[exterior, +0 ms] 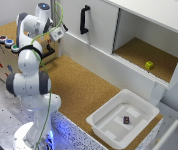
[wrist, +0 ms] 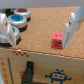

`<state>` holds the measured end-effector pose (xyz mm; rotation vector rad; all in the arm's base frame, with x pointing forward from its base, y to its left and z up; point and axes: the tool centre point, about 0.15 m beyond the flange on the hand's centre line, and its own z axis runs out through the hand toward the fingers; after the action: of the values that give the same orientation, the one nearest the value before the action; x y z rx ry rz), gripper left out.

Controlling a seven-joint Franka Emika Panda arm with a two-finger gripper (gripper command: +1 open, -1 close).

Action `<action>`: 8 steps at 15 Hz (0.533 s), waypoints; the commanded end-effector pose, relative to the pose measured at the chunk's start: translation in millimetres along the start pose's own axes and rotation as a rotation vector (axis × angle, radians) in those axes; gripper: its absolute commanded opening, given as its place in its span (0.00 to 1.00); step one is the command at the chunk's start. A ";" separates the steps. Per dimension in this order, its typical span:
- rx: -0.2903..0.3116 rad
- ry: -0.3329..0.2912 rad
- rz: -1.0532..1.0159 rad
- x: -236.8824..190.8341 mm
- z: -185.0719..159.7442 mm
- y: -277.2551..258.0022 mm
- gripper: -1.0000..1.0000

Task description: Lift the pink block

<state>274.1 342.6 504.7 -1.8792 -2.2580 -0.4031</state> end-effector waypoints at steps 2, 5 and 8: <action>0.077 -0.195 0.058 46.1 37.0 62.4 1.00; 0.060 -0.252 0.044 51.0 50.8 69.1 1.00; 0.063 -0.289 0.052 49.4 69.6 75.7 1.00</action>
<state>317.0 393.7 475.8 -1.9973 -2.3098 -0.2696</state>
